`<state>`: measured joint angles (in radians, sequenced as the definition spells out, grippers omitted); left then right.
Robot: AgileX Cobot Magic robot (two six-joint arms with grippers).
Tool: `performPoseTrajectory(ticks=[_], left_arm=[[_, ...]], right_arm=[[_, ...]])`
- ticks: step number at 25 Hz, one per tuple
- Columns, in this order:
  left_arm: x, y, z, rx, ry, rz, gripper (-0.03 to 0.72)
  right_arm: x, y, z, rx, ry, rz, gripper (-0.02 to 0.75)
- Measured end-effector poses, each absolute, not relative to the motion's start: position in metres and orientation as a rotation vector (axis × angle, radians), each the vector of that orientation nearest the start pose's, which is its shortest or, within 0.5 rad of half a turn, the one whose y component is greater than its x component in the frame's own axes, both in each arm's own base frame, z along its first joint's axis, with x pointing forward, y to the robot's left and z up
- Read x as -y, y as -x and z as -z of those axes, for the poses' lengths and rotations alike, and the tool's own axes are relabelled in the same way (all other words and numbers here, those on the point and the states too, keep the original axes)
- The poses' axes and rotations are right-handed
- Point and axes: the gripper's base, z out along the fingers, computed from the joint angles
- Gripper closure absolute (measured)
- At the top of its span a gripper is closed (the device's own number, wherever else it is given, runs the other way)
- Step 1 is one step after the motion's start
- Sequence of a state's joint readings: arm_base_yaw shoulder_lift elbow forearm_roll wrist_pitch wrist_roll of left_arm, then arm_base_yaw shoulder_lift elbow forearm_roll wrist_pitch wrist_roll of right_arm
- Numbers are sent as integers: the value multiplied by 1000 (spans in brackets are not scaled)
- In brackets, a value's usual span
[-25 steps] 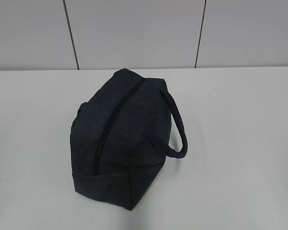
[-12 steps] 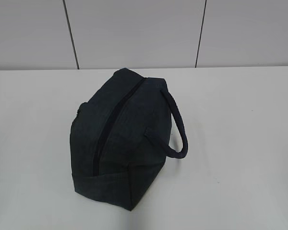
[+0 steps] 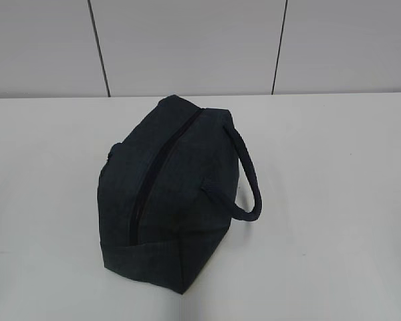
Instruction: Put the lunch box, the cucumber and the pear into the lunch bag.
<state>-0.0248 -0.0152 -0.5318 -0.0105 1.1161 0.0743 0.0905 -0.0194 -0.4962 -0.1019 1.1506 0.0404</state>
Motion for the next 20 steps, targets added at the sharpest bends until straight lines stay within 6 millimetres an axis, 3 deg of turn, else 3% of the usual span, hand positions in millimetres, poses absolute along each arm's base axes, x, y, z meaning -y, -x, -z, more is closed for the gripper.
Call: performPoseTrajectory(ticks=[20], left_arm=[[1,13,-281,-2050,-103,-18,401]], right_arm=[[9,11,-269,-2114,42,45,294]])
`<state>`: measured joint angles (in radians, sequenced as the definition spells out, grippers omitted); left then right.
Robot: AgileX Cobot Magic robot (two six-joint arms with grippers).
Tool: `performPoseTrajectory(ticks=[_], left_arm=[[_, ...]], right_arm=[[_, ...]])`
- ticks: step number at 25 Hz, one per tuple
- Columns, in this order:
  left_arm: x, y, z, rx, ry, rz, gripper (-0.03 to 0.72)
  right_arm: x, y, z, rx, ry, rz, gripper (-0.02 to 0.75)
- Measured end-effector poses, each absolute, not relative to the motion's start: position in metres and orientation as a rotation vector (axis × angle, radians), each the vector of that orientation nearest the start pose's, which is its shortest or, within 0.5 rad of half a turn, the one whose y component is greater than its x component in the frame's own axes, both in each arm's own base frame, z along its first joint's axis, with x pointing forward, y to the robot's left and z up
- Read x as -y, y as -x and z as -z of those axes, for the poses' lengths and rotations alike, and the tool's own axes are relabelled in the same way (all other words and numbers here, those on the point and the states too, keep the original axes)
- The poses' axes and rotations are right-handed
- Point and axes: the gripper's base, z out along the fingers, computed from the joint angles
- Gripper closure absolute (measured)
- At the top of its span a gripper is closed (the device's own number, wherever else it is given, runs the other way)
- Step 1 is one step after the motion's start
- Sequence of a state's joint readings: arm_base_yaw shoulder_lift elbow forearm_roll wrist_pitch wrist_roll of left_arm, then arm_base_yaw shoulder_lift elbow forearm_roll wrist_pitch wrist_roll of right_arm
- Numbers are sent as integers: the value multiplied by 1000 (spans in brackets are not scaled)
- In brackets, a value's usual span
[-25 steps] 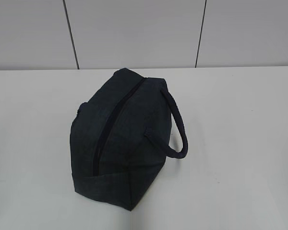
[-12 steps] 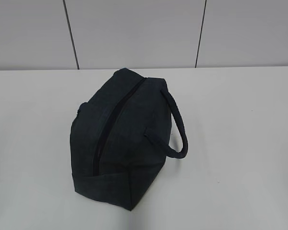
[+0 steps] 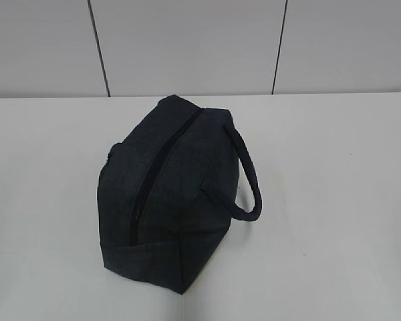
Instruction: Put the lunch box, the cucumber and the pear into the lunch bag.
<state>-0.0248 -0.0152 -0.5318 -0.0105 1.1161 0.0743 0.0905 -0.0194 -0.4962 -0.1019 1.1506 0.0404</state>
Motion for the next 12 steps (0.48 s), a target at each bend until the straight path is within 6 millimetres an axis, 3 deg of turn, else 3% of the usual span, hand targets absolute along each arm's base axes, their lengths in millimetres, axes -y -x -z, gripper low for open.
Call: performPoseTrajectory(ticks=[12], left_arm=[[1,13,-281,-2050,-103,-18,401]], right_arm=[[9,11,-269,-2114,42,45,294]])
